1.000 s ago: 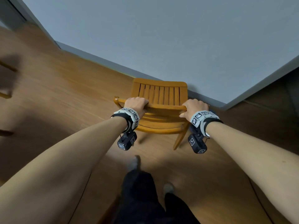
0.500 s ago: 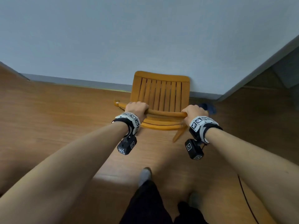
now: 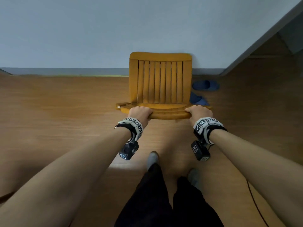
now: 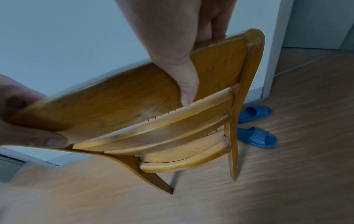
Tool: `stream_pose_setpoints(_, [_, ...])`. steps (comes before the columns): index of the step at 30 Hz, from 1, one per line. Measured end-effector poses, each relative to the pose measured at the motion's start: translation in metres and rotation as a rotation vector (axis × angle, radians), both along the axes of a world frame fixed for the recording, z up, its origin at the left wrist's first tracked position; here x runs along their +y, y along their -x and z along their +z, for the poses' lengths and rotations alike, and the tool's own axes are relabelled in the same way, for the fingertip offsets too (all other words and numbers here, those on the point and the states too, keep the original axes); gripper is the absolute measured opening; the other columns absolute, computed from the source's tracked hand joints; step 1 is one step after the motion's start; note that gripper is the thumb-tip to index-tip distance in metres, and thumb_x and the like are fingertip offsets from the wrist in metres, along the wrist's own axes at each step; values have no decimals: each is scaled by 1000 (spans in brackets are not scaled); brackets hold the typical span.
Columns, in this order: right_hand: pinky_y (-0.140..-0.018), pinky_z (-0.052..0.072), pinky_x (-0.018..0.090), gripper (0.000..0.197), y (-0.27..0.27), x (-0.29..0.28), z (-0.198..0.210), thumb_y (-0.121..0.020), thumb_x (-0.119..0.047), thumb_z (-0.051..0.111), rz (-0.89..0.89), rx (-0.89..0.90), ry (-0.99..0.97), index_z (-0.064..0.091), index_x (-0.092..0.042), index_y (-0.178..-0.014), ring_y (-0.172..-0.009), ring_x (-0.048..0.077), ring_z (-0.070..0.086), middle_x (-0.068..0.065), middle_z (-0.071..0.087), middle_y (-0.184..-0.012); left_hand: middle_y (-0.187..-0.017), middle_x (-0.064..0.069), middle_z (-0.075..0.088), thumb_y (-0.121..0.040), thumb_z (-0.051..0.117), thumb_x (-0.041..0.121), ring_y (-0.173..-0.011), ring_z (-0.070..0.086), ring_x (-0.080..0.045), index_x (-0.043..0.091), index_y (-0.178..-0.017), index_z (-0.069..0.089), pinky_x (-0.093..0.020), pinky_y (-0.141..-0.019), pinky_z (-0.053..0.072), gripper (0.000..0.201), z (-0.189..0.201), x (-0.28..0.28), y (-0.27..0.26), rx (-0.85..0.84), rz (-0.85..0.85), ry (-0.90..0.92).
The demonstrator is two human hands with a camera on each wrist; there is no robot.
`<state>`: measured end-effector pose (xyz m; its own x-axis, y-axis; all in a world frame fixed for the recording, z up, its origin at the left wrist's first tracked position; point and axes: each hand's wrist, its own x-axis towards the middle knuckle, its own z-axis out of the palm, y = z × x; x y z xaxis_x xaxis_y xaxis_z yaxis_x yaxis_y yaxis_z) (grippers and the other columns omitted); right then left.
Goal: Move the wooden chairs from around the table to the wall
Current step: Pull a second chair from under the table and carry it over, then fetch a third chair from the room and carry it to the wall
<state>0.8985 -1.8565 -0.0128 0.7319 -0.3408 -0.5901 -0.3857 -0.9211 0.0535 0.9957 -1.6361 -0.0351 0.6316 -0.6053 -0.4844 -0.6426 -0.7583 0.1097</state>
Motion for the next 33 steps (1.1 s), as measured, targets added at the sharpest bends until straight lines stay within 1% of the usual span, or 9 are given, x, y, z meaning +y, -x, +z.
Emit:
stream_pose_setpoints(2, [-83, 54, 38, 31, 4, 1, -2, -96, -18, 63, 4, -16, -11, 69, -29, -124, -111, 30, 64, 5, 68, -118, -95, -1, 69, -95, 58, 20, -92, 66, -28, 23, -101, 67, -33, -69, 42, 11, -1, 1, 6, -4, 23, 22])
stream_pose_setpoints(6, [-81, 49, 37, 17, 19, 5, -1, -93, -17, 62, 1, -112, -65, 68, -18, -108, -107, 31, 62, 7, 67, -109, -103, -1, 67, -93, 62, 24, -103, 60, -26, 21, -101, 63, -35, -92, 41, 9, 0, 4, 22, -37, 88, 79])
stream_pose_setpoints(11, [-72, 41, 32, 18, 45, 10, 12, -90, -18, 65, 77, -228, -115, 60, -18, -107, -100, 27, 61, 4, 60, -109, -140, -3, 54, -90, 64, 23, -130, 48, -25, 19, -131, 56, -43, -108, 40, 42, 29, 15, 53, -9, 211, 140])
stream_pose_setpoints(16, [-79, 48, 35, 24, 65, 29, 44, -93, -17, 60, 239, -250, -114, 62, -15, -117, -105, 27, 61, 5, 62, -114, -145, -4, 52, -95, 58, 37, -128, 52, -28, 18, -144, 50, -42, -101, 47, 53, 85, 40, 103, -32, 375, 100])
stream_pose_setpoints(19, [-75, 48, 34, 28, 60, 56, 74, -94, -19, 59, 335, -238, -129, 63, -17, -122, -103, 27, 62, 4, 63, -115, -144, -3, 54, -96, 56, 33, -125, 55, -26, 20, -144, 49, -40, -96, 49, 50, 119, 76, 123, -85, 496, 84])
stream_pose_setpoints(22, [-83, 56, 38, 37, 43, 90, 103, -95, -21, 58, 397, -222, -149, 61, -18, -132, -105, 28, 65, 6, 66, -122, -146, -3, 54, -95, 59, 32, -127, 55, -26, 20, -148, 47, -40, -97, 51, 55, 150, 121, 130, -133, 607, 51])
stream_pose_setpoints(26, [-84, 56, 36, 38, 7, 158, 138, -95, -23, 57, 517, -231, -204, 61, -21, -132, -106, 30, 66, 8, 66, -127, -147, -1, 53, -96, 59, 32, -127, 55, -25, 21, -148, 48, -40, -96, 50, 54, 193, 196, 137, -209, 779, 29])
stream_pose_setpoints(30, [-97, 53, 40, 55, -35, 246, 156, -96, -22, 57, 642, -269, -305, 50, -25, -150, -124, 30, 60, 6, 57, -146, -146, 0, 53, -97, 58, 37, -125, 56, -25, 23, -147, 49, -40, -95, 50, 53, 221, 276, 137, -248, 946, -3])
stream_pose_setpoints(33, [-102, 51, 44, 56, -70, 323, 164, -97, -21, 57, 748, -266, -333, 48, -23, -152, -128, 30, 57, 6, 55, -149, -144, 0, 54, -96, 57, 38, -125, 56, -25, 23, -146, 50, -40, -97, 50, 52, 233, 343, 132, -266, 1051, -25])
